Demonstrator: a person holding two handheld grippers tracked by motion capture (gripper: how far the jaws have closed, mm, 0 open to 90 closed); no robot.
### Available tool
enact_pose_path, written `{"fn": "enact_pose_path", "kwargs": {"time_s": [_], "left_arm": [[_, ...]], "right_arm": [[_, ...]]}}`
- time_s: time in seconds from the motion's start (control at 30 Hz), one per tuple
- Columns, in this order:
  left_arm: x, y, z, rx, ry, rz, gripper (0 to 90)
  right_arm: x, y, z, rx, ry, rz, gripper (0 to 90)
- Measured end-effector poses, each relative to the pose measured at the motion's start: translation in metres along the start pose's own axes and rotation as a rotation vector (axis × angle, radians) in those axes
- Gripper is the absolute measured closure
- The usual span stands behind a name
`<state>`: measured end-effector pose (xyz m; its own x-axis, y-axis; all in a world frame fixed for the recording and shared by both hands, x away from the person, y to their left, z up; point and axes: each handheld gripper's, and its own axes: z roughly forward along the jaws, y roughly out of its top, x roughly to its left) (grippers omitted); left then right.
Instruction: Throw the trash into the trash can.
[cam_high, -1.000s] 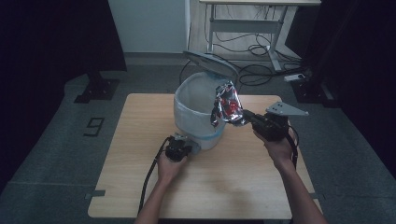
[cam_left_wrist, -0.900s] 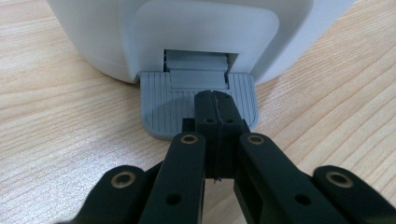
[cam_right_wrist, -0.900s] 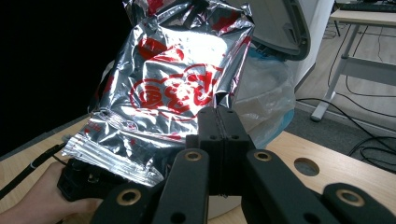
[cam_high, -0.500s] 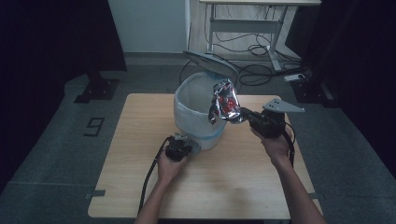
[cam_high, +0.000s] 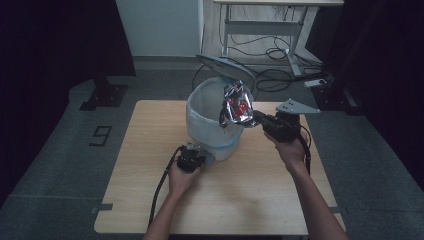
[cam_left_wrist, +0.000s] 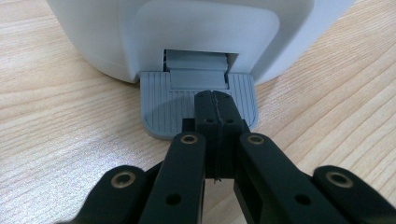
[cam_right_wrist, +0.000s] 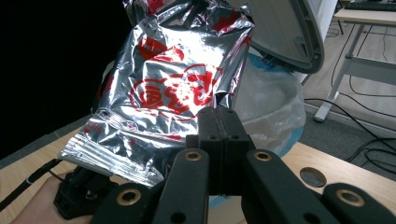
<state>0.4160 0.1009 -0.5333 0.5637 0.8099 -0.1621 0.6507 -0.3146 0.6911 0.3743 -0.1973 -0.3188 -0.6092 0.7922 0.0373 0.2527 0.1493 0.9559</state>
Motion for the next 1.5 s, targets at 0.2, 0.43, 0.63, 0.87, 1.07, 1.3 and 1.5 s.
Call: {"fn": "enact_pose_path", "kwargs": {"time_s": [0.2, 0.43, 0.63, 0.87, 1.07, 1.3, 1.5], "left_arm": [[0.0, 0.0, 0.0, -0.002, -0.001, -0.001, 90.0], [0.0, 0.0, 0.0, -0.002, 0.001, 0.001, 90.0], [0.0, 0.0, 0.0, -0.004, -0.002, -0.004, 90.0], [0.001, 0.0, 0.0, -0.003, -0.003, -0.003, 90.0], [0.001, 0.0, 0.0, -0.005, -0.006, -0.005, 90.0], [0.001, 0.0, 0.0, -0.007, -0.006, -0.005, 90.0], [0.002, 0.0, 0.0, -0.006, -0.007, -0.003, 90.0]], "right_arm": [[0.001, 0.006, 0.002, -0.002, 0.004, 0.001, 89.2], [0.002, 0.013, 0.003, -0.01, 0.007, 0.003, 89.2], [0.001, 0.019, 0.005, -0.013, 0.006, 0.006, 89.2], [0.002, 0.023, 0.009, -0.013, 0.006, 0.01, 89.2], [0.001, 0.023, 0.015, -0.007, 0.005, 0.013, 89.2], [-0.004, 0.022, 0.022, 0.0, -0.002, 0.026, 89.2], [-0.009, 0.022, 0.026, 0.002, -0.014, 0.038, 89.2]]}}
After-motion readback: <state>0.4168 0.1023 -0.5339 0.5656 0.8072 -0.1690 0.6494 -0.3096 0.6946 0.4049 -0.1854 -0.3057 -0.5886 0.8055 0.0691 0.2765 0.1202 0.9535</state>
